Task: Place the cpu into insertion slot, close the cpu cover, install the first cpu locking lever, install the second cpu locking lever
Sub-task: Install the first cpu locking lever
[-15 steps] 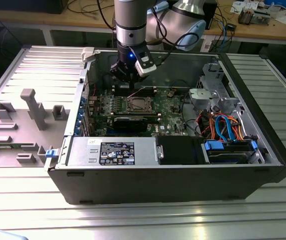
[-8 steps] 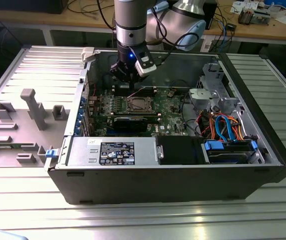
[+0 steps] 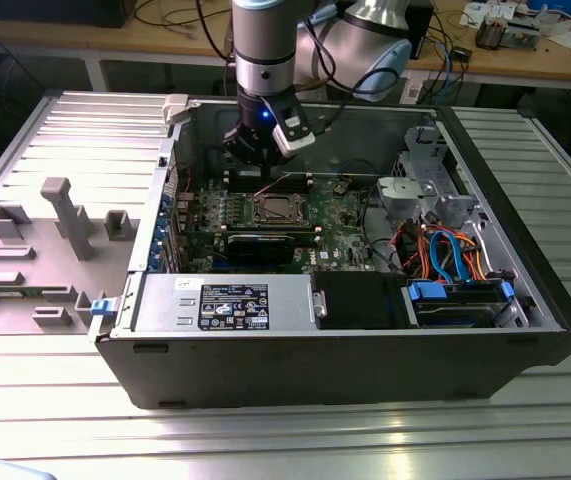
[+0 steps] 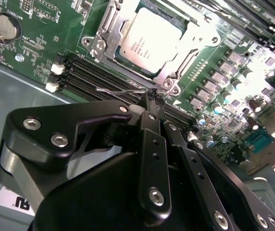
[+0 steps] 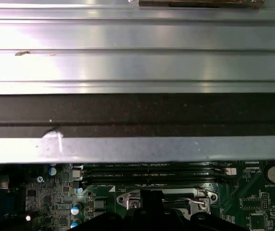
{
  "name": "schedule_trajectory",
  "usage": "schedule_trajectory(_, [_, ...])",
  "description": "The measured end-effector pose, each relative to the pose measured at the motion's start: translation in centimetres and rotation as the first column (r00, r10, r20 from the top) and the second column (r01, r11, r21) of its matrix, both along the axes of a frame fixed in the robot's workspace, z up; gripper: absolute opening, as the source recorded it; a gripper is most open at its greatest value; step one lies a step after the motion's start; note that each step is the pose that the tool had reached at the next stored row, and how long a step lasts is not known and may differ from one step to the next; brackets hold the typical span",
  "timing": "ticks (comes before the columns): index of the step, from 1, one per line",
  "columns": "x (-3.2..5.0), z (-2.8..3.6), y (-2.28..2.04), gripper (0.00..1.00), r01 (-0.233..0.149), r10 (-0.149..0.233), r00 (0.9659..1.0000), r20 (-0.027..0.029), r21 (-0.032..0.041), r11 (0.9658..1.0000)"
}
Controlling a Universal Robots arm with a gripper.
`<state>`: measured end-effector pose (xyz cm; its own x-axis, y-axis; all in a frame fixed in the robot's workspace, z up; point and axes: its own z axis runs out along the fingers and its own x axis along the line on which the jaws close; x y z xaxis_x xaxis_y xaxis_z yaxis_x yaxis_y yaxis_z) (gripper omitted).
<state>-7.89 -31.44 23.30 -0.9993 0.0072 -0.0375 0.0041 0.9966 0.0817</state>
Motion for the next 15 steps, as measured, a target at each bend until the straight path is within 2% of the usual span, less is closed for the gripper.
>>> schedule_trajectory(1, [0.08, -0.1, 0.05, 0.11, -0.008, 0.008, 1.0, -0.0003, -0.0037, 1.0])
schedule_trajectory(2, [0.1, -0.18, 0.23, 0.11, -0.009, 0.009, 1.0, -0.0001, -0.0158, 0.9998])
schedule_trajectory(3, [0.12, -0.19, 0.29, 0.11, -0.009, 0.009, 1.0, -0.0002, -0.0178, 0.9998])
schedule_trajectory(15, [0.14, -0.25, 0.34, 0.11, -0.009, 0.009, 1.0, -0.0002, -0.0183, 0.9998])
